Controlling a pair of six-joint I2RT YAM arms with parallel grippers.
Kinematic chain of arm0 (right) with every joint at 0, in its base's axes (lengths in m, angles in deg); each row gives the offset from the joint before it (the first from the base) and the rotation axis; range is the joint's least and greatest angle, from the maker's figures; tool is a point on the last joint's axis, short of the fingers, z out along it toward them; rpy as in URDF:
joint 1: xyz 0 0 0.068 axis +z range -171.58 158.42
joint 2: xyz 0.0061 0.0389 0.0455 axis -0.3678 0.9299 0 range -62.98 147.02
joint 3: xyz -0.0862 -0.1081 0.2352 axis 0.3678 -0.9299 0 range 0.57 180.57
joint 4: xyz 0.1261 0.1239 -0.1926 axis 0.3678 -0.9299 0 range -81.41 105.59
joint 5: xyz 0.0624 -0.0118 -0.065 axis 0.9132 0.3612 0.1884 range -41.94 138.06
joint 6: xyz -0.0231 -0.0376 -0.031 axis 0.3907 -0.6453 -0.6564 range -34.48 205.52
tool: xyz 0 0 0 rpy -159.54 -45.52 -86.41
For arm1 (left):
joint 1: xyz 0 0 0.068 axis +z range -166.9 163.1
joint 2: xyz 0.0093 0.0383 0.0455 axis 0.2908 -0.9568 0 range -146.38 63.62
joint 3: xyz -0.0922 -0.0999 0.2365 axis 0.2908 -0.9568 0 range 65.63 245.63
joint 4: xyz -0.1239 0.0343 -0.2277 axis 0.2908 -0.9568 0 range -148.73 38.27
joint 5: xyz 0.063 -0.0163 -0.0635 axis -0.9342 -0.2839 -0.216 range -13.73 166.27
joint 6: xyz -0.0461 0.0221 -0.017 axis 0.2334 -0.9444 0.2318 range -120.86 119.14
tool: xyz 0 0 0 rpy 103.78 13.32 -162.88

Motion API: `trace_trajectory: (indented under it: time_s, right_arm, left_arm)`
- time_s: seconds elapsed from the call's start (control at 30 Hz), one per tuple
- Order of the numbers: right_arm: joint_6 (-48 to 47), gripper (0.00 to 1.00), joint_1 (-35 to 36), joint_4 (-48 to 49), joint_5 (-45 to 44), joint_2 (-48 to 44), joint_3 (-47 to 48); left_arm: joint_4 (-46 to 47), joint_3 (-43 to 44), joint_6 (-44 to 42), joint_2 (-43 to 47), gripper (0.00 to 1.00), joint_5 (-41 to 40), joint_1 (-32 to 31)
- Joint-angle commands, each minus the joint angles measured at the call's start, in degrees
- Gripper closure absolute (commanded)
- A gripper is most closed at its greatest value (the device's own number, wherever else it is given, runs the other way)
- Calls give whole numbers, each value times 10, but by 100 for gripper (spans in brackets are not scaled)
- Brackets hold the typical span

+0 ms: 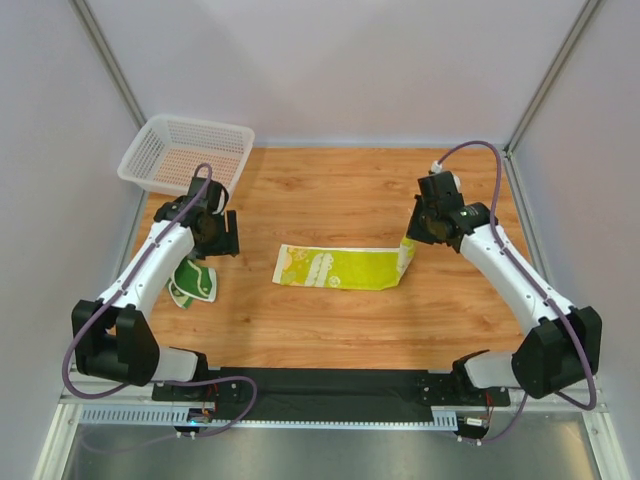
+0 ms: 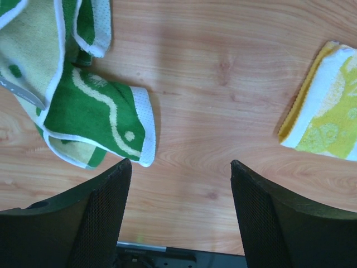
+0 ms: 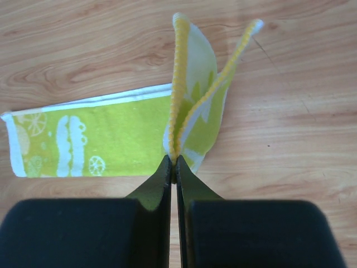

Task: Roll the towels
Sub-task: Fold the towel

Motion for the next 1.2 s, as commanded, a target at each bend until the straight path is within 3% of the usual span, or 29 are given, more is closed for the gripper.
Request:
trace_trajectory:
  time_s: [0.0,0.4,0.63,1.17]
  right_arm:
    - [-8,100,38,-20,-20,22,60]
    - [11,100,195,-43,-41,136,194]
    - [16,100,255,-57,-58,203,275]
    - [33,100,311,-66,-65,321,386]
  left_arm:
    - [-5,6,-7,15,22,-42,4]
    - [82,-49,6,160,16,-1,5]
    - [70,-42,3,172,17,-8,5]
    - [59,-35,-1,162,18,-3,5]
